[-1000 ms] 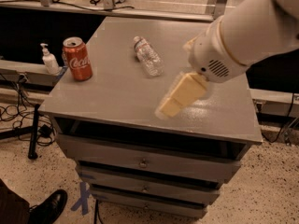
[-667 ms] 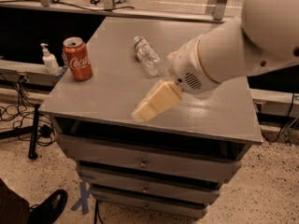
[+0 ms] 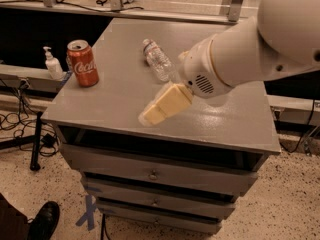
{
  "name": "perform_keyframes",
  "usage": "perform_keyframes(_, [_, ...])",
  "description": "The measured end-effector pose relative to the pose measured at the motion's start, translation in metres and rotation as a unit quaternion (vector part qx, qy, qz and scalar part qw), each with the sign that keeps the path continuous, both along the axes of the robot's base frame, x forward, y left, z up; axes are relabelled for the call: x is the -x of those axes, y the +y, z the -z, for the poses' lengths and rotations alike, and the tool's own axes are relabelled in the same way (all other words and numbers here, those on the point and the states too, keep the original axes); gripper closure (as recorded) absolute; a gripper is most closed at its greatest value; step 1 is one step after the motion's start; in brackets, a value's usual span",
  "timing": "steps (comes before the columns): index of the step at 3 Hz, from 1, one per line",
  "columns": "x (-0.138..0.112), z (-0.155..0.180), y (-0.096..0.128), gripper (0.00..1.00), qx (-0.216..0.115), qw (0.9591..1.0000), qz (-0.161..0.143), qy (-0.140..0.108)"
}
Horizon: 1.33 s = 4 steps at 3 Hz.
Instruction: Pick coke can
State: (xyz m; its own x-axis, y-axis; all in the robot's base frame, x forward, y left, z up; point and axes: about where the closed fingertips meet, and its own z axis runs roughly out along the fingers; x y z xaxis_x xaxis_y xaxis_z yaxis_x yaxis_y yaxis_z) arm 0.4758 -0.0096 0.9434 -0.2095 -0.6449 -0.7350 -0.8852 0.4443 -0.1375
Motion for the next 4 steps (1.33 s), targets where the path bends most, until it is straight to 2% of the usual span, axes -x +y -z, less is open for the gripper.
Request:
perform_keyframes(1, [-0.006, 0.005, 0.016, 0.00, -0.029, 0.9995, 0.005, -0.012])
perform_keyframes(2, [-0.023, 0.011, 0.051, 0.00, -0.083, 0.9962, 0.010, -0.026])
perform_keyframes(3, [-0.038, 0.021, 0.082, 0.00, -0.133, 0.9906, 0.015, -0.028])
perform_keyframes(4, [-0.053, 0.024, 0.113, 0.00, -0.178, 0.9834, 0.018, -0.033])
